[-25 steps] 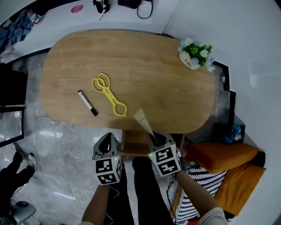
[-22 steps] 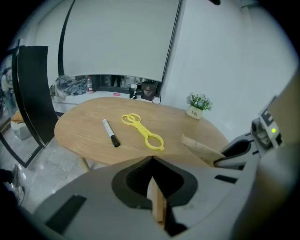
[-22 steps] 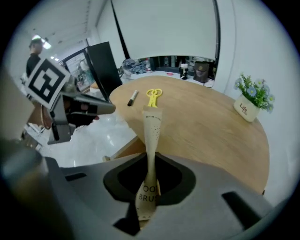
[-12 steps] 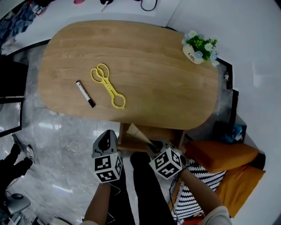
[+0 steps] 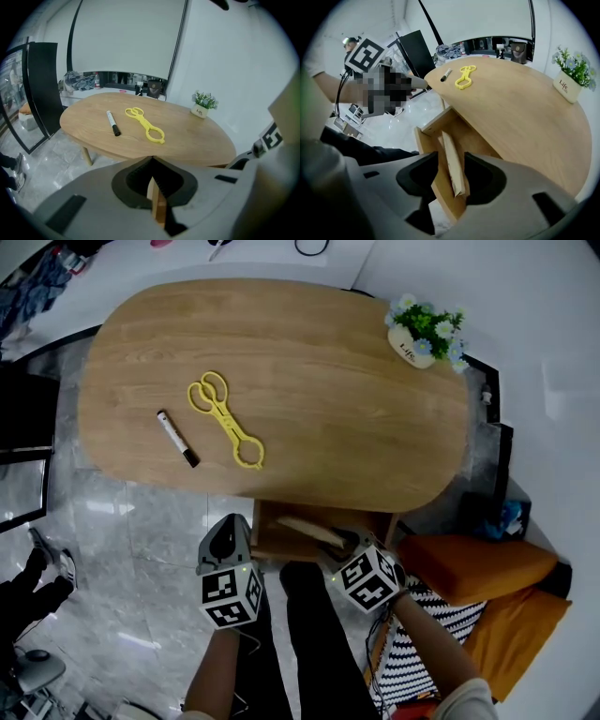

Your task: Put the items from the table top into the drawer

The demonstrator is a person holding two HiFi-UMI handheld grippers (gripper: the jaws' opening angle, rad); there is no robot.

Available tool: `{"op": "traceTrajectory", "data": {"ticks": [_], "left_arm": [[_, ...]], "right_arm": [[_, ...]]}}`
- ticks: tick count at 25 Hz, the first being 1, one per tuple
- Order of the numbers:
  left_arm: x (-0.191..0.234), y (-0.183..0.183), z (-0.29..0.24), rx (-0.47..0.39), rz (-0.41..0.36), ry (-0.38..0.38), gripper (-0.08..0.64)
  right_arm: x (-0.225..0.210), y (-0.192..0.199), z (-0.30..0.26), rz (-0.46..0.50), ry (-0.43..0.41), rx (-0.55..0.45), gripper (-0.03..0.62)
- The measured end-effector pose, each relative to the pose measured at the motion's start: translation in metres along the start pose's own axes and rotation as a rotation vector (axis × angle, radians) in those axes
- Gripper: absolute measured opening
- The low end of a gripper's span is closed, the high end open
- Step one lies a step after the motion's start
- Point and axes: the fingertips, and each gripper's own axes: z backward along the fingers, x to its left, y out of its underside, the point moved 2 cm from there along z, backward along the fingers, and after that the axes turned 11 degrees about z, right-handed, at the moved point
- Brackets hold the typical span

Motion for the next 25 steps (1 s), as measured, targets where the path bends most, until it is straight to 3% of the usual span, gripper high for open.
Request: {"op": "traceTrajectory", "data": {"ticks": [14,25], "left_arm": [[0.001,-0.017,-0.001,-0.011,0.003,0.008,0.003],[0.046,-0.062,0.014,-0.070,0.055,-0.020,0.003]], "right_arm": [[-0.018,-0.018,0.013,-0.086,0.057,-0.023,0.161],[-0.042,-0.120,0.014,-0.064,0.105,-0.100,0.161]]}}
